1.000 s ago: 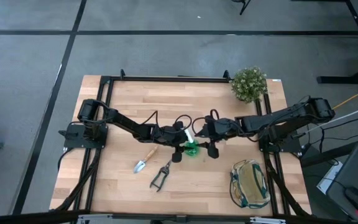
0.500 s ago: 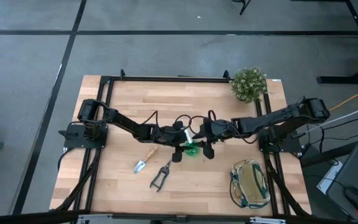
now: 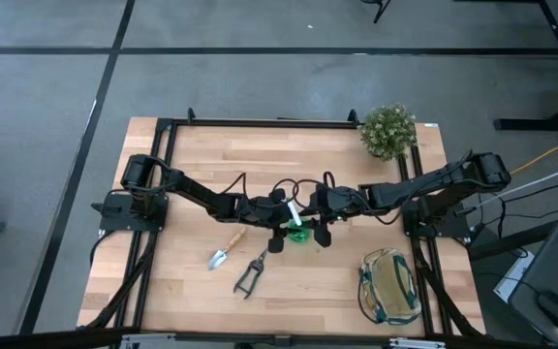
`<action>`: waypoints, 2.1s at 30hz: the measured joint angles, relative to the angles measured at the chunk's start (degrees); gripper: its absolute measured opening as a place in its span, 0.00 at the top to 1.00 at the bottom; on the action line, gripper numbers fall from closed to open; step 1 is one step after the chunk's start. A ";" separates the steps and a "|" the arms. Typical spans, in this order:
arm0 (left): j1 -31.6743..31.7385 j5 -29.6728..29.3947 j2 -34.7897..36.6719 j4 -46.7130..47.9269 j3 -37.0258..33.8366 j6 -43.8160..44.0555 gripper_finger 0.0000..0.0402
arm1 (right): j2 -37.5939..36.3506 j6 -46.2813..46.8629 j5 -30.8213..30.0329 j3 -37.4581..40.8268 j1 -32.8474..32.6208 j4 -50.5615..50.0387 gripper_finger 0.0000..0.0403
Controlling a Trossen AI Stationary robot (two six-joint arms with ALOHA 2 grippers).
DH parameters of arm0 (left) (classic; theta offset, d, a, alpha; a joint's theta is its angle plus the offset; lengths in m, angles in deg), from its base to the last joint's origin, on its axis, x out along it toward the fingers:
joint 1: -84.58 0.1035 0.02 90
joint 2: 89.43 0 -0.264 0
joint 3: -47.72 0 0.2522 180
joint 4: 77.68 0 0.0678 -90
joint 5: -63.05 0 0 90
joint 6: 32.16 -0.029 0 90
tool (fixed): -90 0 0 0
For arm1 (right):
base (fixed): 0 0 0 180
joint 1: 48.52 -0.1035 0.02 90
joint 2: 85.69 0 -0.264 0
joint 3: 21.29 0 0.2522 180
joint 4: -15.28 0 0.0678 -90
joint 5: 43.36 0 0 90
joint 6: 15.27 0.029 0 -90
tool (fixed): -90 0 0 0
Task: Pick & Place Garden tools in Gardening bag
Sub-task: Put the green spray bottle into the gardening bag
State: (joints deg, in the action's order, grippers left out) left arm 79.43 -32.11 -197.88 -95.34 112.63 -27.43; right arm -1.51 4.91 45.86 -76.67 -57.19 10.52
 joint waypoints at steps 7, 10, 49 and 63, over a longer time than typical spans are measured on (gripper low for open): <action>-0.09 -0.25 -0.01 0.17 0.02 -0.31 0.61 | -0.02 -4.14 -3.36 -0.02 -3.34 -1.02 0.67; -0.11 -0.23 -0.01 0.28 0.04 -0.22 0.61 | -0.04 -4.35 -5.77 -0.05 -4.42 -1.32 0.69; 0.07 -1.32 0.00 1.27 0.02 1.53 0.61 | -6.01 6.10 -7.02 0.09 -1.77 1.76 0.46; 0.00 -2.36 -0.02 1.27 0.02 2.32 0.61 | -0.84 2.00 -14.15 -6.35 -2.79 -3.52 0.42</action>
State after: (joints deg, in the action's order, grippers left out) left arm 79.43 -34.47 -197.90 -94.07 112.66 -25.11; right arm -2.35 6.91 31.71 -83.03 -59.98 7.00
